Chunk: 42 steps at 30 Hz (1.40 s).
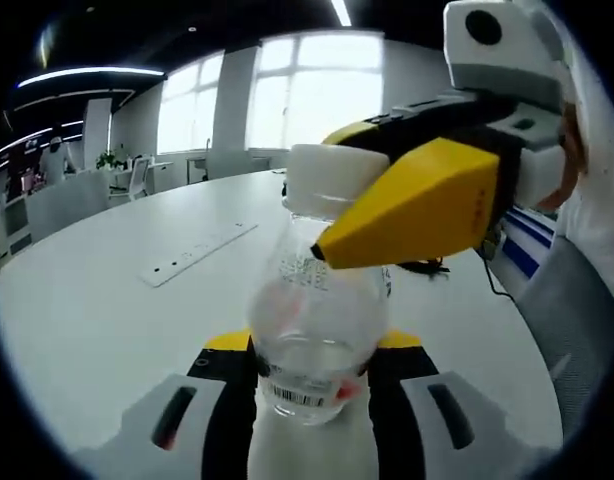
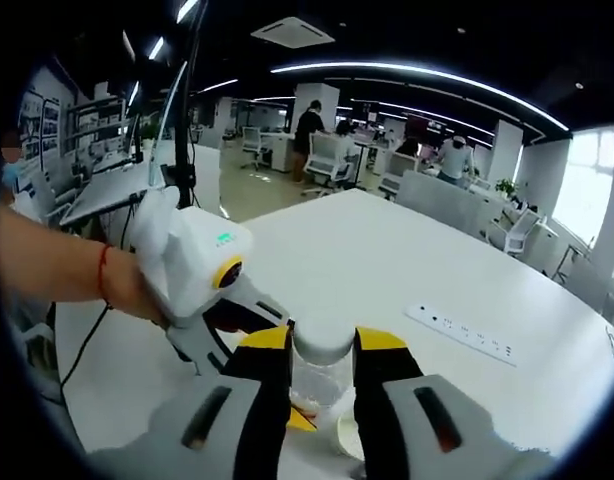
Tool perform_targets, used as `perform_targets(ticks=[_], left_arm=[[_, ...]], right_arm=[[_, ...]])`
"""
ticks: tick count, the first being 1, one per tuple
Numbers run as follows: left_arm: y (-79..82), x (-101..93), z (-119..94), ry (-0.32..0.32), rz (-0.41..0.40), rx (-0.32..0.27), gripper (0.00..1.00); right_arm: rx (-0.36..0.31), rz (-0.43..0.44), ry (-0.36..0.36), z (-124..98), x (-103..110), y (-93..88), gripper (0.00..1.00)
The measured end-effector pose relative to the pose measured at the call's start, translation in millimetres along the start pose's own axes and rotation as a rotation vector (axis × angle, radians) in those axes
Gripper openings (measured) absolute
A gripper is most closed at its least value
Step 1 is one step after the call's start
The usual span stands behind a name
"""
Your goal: Arrange the tabletop items into an orderly group along one side of the table until the central work area is clear of visible clutter.
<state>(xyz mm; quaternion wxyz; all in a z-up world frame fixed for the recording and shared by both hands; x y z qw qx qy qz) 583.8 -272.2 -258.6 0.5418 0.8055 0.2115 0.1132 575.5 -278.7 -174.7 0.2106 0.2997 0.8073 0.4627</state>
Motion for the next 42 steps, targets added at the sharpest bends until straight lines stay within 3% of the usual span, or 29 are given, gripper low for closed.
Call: perform_targets(ticks=[21, 34, 42], left_arm=[[0.0, -2.0, 0.5, 0.000, -0.010, 0.004, 0.43], [-0.5, -1.9, -2.7, 0.014, -0.020, 0.016, 0.45], [-0.5, -1.2, -6.0, 0.029, -0.039, 0.025, 0.54]], right_arm=[[0.006, 0.012, 0.015, -0.2, -1.4, -1.9, 0.22], [0.008, -0.005, 0.025, -3.0, 0.9, -2.2, 0.28], [0.002, -0.006, 0.023, -6.2, 0.1, -2.2, 0.35]])
Point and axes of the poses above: the point that each gripper's makers call its tool centre point, and the gripper's own axes: z roughly forward along the fingers, x roughly to its left, y roughly out of its top, the point moved 3 cm from there along -z, roughly backward along the fingers, and after that the axes turned 10 degrees about y, right-handed, at the moved point
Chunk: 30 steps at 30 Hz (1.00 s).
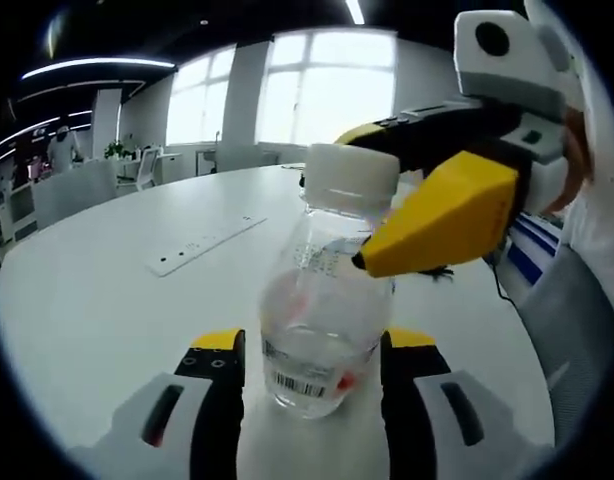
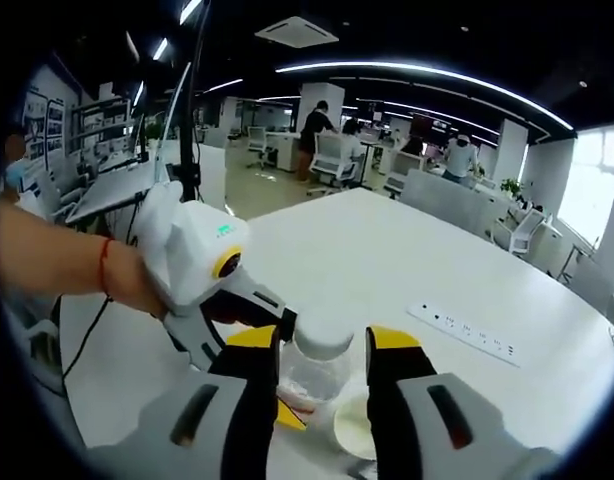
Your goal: Arrange the tabletop items into an orderly group along one side of the table until the central work area is clear of visible clutter.
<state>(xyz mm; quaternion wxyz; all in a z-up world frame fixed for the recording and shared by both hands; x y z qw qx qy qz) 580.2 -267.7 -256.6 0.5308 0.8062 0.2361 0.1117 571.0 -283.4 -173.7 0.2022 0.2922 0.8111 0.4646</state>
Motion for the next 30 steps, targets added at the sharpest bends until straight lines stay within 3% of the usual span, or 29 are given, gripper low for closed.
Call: perform_targets(ticks=[18, 30], left_arm=[[-0.7, 0.0, -10.6, 0.044, -0.058, 0.033, 0.64], [3.7, -11.4, -23.8, 0.099, -0.083, 0.059, 0.71]], right_arm=[[-0.014, 0.006, 0.004, -17.4, -7.6, -3.7, 0.49], [0.023, 0.005, 0.030, -38.1, -18.3, -22.1, 0.62]])
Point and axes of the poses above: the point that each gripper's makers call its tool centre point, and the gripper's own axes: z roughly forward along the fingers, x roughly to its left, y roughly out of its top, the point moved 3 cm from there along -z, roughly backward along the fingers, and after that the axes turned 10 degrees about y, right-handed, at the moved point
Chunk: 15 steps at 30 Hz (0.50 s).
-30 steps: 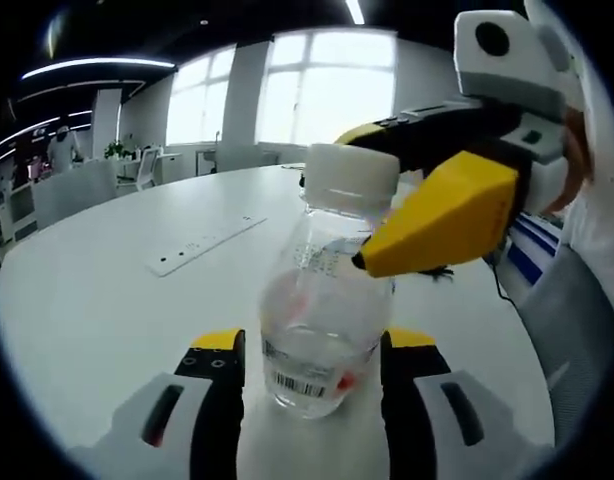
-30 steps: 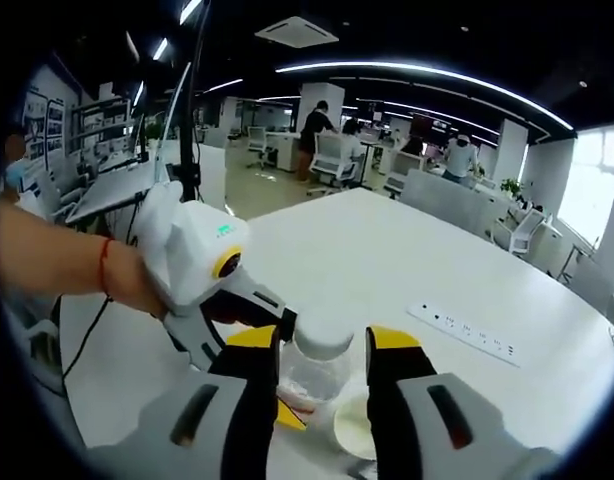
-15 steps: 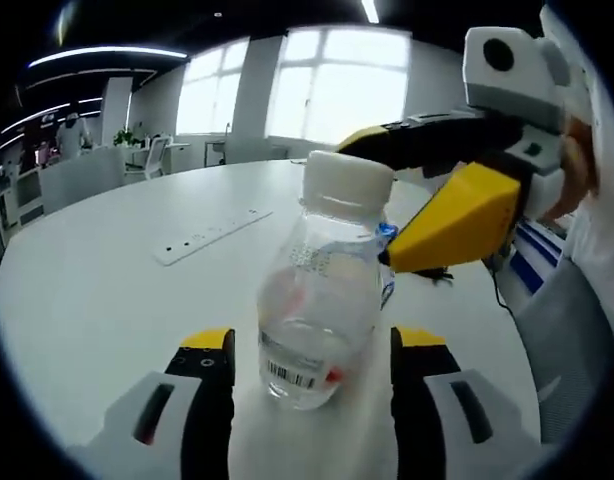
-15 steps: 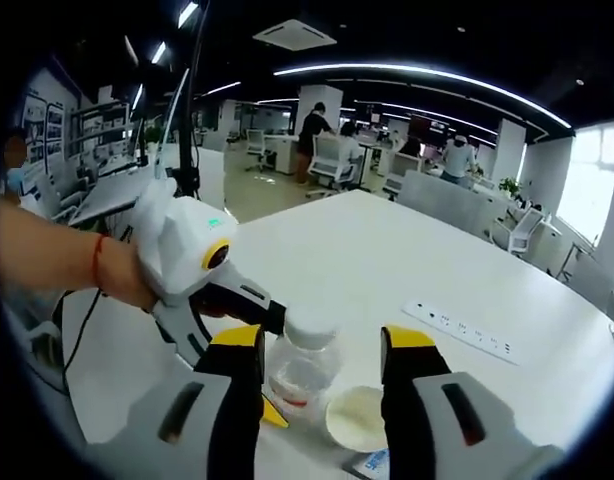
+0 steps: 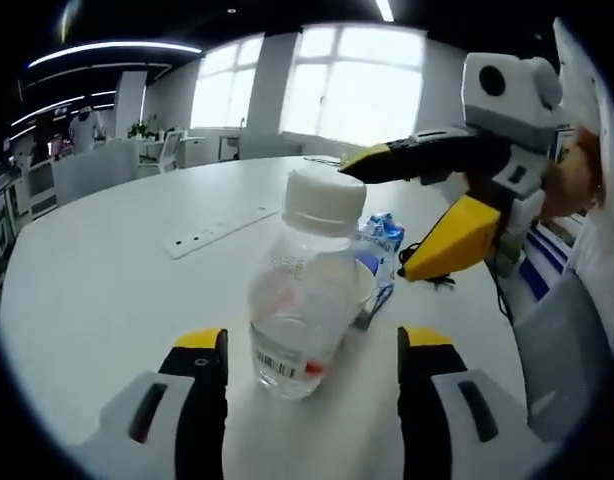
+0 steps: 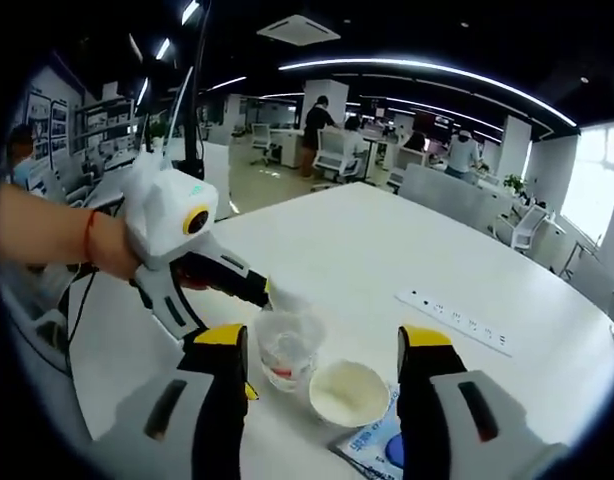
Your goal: Arrange the tabletop items into an orderly group along one side of the table until the central work area is clear of visible clutter.
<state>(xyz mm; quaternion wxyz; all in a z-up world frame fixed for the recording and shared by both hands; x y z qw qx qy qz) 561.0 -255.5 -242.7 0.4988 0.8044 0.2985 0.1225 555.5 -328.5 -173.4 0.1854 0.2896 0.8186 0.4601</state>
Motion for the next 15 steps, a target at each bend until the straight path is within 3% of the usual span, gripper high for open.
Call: perform_targets(ticks=[15], left_arm=[[2.2, -13.0, -19.9, 0.077, -0.047, 0.025, 0.80]], right_arm=[[0.014, 0.082, -0.005, -38.8, -30.4, -30.4, 0.75]])
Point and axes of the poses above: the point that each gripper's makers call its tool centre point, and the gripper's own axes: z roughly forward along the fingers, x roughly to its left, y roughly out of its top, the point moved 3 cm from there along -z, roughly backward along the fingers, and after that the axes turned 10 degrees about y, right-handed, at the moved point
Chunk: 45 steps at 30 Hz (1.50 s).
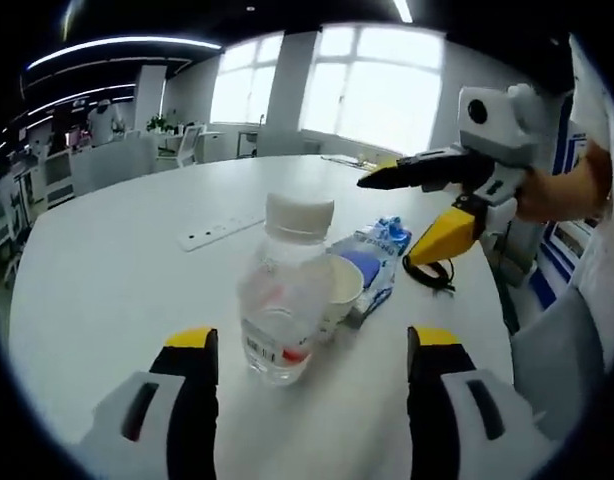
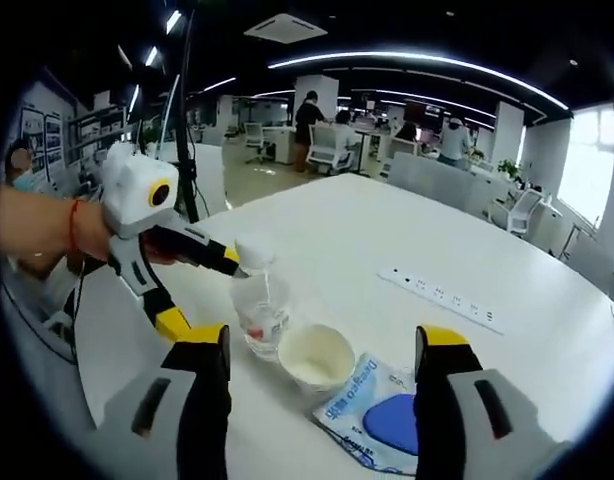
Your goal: Arrange the tabletop items into an orderly group along one side of the table until the central work area is clear of visible clutter.
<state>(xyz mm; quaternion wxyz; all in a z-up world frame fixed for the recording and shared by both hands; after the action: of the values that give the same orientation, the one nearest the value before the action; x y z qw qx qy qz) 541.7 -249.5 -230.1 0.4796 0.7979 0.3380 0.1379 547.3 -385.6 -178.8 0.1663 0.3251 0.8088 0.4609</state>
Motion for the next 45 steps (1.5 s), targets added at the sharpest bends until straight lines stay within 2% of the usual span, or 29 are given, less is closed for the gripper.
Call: perform_targets(ticks=[2, 12, 15, 19, 28, 41, 45], left_arm=[[0.0, -2.2, -4.1, 0.009, -0.006, 0.005, 0.82], [5.0, -18.9, -26.1, 0.060, -0.021, 0.009, 0.88], [4.2, -26.1, -34.8, 0.077, -0.034, 0.013, 0.91], [6.1, -35.3, -45.8, 0.096, -0.042, 0.013, 0.93], [12.4, -60.7, -67.1, 0.138, -0.038, 0.006, 0.97], [24.9, -100.9, -76.5, 0.159, -0.025, -0.008, 1.00], [25.7, -112.0, -77.8, 0.159, -0.024, -0.009, 1.00]], right_arm=[[0.003, 0.029, -0.003, -8.5, -6.7, -6.0, 0.77], [0.039, 0.011, -0.038, -50.7, -26.5, -30.4, 0.80], [0.043, 0.000, -0.044, -64.1, -31.6, -35.0, 0.83], [0.025, 0.030, -0.046, -79.4, -36.7, -37.8, 0.85], [0.025, 0.000, -0.053, -113.9, -39.8, -50.1, 0.88], [0.036, 0.025, -0.113, -182.2, -58.0, -88.7, 0.93], [0.040, 0.036, -0.118, -196.8, -59.8, -98.7, 0.95]])
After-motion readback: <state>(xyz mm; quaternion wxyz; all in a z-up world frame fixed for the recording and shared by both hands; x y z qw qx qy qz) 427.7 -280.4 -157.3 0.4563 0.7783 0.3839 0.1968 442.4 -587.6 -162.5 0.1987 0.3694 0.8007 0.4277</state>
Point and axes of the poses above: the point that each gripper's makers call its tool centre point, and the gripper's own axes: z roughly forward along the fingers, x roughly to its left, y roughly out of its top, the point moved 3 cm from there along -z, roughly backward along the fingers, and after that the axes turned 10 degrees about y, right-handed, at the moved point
